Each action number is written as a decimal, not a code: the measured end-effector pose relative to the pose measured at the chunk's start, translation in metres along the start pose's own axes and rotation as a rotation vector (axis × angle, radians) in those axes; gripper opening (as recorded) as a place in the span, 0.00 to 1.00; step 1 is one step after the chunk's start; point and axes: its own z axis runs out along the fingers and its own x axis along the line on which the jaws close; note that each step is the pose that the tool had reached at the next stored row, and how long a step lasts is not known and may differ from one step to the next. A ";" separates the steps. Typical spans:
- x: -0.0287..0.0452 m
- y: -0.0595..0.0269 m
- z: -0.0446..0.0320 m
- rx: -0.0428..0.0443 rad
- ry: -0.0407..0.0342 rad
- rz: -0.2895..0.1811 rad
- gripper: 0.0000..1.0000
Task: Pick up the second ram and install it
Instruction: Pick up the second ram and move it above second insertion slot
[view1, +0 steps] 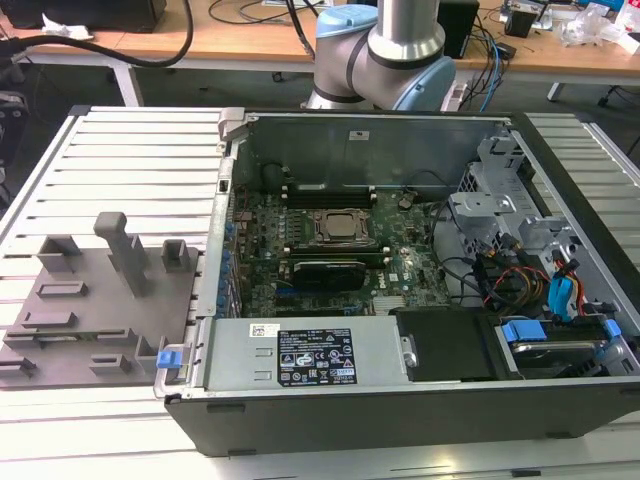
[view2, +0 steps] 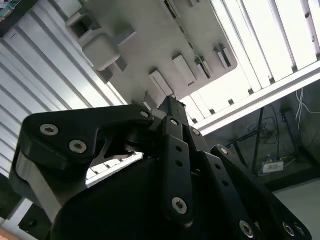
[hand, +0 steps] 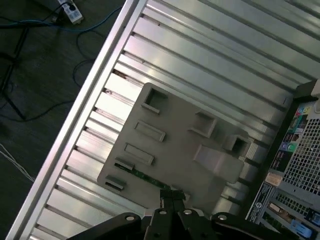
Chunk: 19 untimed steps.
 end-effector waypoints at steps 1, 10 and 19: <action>0.0000 0.0000 0.0000 -0.0003 0.0003 -0.014 0.11; 0.0000 0.0000 0.0000 -0.0038 0.0035 -0.151 0.11; 0.0000 0.0000 0.0000 -0.0072 0.0068 -0.285 0.11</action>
